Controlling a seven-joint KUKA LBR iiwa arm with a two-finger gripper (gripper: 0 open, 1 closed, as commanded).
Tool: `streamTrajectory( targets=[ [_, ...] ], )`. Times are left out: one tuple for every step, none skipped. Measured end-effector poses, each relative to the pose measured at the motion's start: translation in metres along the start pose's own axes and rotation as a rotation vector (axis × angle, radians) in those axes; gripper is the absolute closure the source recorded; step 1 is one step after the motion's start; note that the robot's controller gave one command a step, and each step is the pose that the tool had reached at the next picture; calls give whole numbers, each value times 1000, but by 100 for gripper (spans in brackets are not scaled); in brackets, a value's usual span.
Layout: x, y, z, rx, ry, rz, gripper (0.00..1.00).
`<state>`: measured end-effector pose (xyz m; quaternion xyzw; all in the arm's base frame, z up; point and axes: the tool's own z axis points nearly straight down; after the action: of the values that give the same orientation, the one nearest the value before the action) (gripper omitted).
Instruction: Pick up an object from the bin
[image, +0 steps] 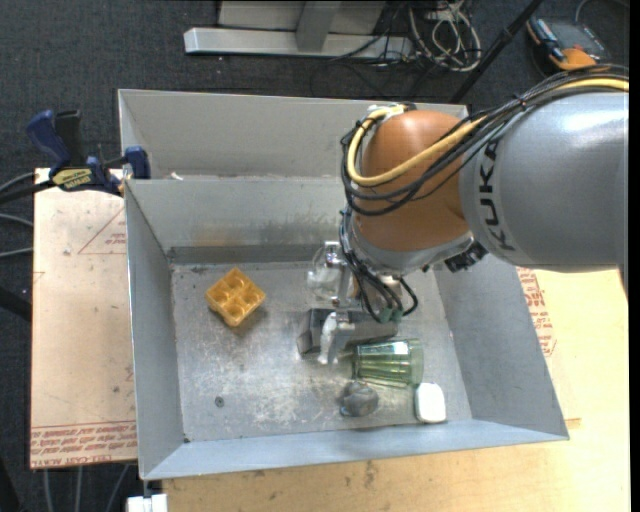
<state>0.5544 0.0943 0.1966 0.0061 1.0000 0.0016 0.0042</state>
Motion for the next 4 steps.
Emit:
streamTrajectory(
  targets=[
    [-13,-31,44,1,7,-27,0],
    [-34,-51,61,2,8,-149,0],
    [-35,-60,93,0,10,-329,100],
    [-35,-60,93,0,11,-328,100]
  ],
)
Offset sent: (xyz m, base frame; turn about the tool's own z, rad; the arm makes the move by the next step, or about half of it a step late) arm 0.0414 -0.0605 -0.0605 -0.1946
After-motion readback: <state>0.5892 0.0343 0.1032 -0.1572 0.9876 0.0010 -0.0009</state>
